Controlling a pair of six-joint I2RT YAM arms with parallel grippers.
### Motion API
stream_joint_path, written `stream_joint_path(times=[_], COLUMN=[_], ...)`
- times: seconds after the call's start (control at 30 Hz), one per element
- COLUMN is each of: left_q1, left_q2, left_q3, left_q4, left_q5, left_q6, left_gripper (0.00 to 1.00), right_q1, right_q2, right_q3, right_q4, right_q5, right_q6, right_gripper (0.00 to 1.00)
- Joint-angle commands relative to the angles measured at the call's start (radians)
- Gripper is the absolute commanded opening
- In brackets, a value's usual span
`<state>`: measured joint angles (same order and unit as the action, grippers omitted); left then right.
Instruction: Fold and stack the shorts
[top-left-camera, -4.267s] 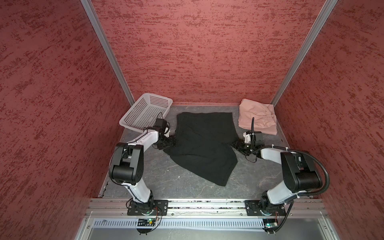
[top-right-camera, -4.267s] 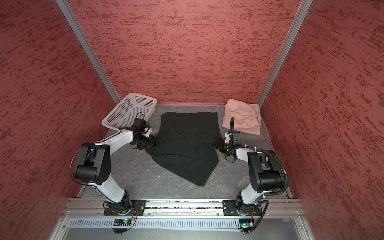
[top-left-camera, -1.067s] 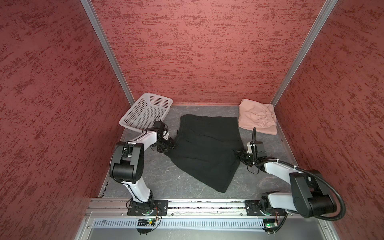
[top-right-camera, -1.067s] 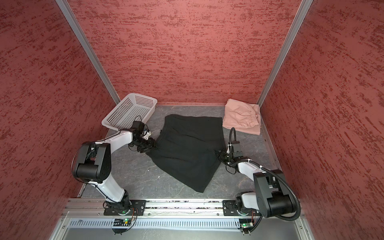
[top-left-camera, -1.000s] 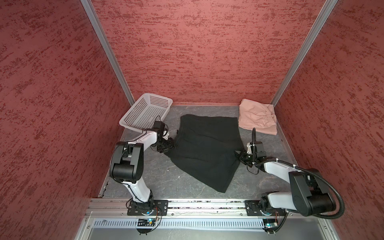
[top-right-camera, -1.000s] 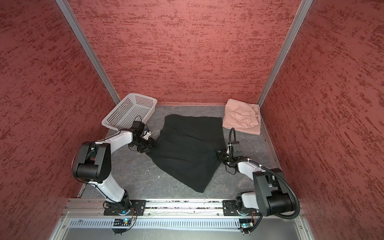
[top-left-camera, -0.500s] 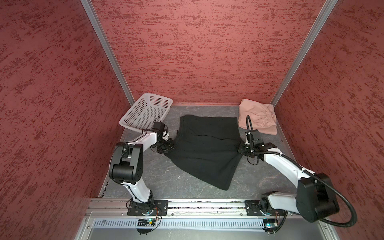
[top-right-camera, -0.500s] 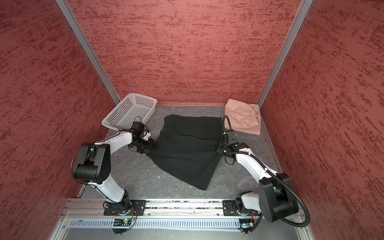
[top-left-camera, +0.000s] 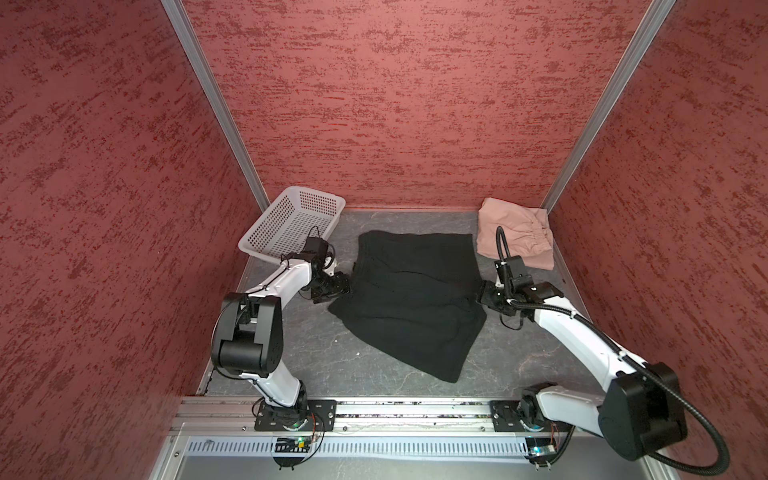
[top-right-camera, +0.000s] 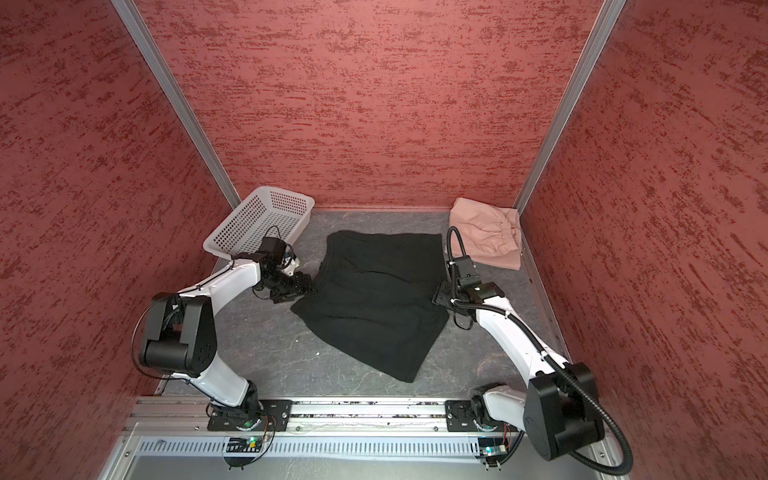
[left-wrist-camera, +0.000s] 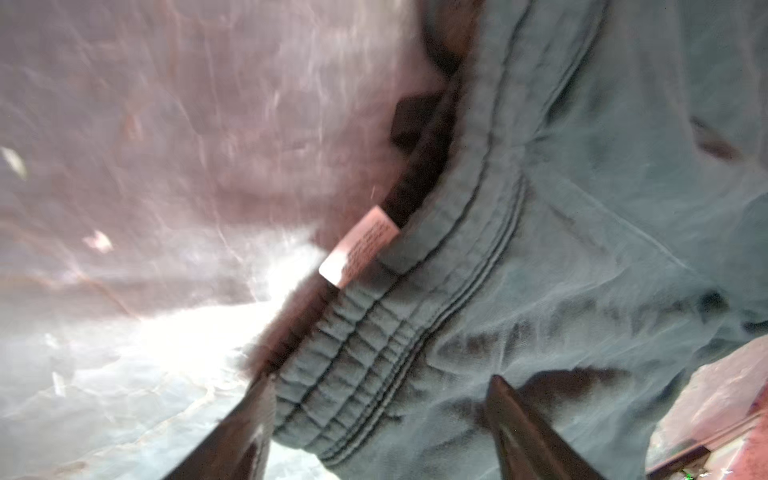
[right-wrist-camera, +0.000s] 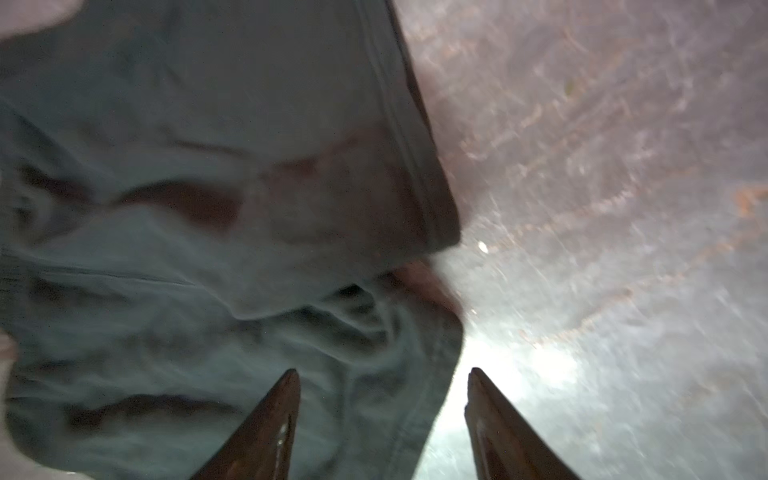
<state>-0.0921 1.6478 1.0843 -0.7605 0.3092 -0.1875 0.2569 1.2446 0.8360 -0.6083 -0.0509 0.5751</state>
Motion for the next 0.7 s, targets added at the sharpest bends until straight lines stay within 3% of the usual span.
stream_joint_path(times=[0.0,0.33,0.43,0.67], left_q1=[0.007,0.028,0.04,0.037], left_q2=[0.028,0.052,0.041,-0.058], left_q3=[0.013,-0.073,-0.116,-0.274], left_q4=[0.031,0.033,0.047,0.137], left_q5=[-0.01,-0.008,0.022,0.119], left_q6=[0.03,-0.035,-0.076,-0.21], left_gripper=[0.88,0.91,0.92,0.93], right_q1=[-0.009,-0.072,-0.072,-0.077], right_q2=[0.091,0.369,0.437,0.633], right_q3=[0.009,0.097,0.132,0.27], right_q4=[0.133,0.346,0.356,0.406], right_q5=[-0.078,-0.15,-0.144,-0.19], right_q6=[-0.037,-0.072,-0.091,-0.128], right_gripper=[0.67,0.7,0.74,0.72])
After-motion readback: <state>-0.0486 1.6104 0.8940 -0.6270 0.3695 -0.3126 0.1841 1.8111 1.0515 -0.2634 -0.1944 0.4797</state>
